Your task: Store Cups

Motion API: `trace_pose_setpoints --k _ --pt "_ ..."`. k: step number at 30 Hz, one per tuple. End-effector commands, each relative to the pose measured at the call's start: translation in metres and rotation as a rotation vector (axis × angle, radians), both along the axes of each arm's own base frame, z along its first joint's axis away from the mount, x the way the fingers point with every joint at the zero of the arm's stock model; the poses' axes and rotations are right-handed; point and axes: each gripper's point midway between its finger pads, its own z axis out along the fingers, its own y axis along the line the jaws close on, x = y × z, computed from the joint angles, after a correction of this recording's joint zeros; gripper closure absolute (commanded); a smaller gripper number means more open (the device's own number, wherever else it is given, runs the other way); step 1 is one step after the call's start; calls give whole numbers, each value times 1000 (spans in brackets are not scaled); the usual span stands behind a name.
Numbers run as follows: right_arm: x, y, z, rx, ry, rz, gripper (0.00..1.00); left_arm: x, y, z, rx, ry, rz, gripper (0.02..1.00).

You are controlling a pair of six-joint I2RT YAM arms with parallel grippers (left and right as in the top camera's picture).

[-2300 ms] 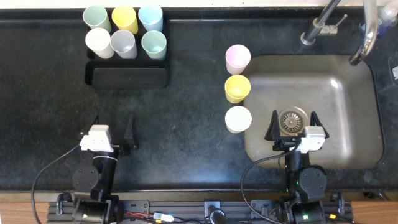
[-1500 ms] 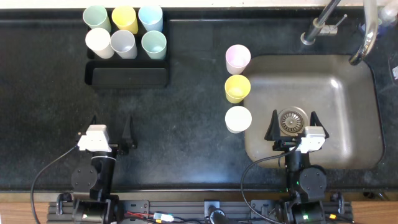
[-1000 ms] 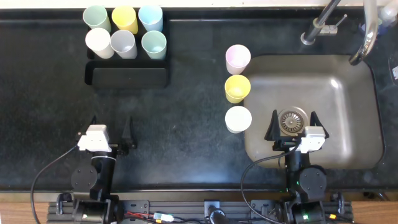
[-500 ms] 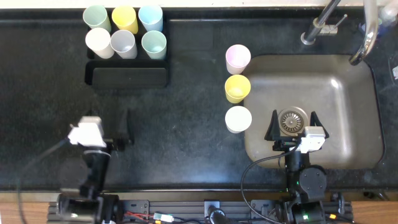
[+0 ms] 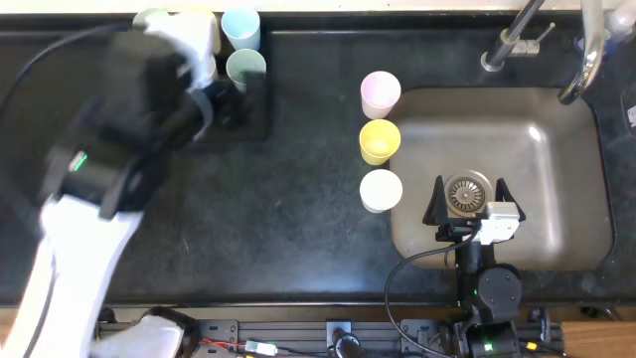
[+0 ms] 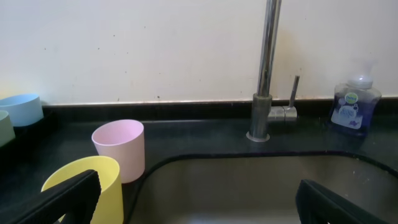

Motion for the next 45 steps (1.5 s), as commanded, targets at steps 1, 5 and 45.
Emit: trace_pose_setpoints --k 1,5,45 --pt "0 -2 -2 5 -4 -10 3 28 -58 -25 -12 152 105 20" --pt "0 -2 -3 4 -4 -10 5 46 -101 -56 34 235 111 18" --pt "0 -2 -2 5 -4 -10 7 121 -199 -227 154 389 56 985"
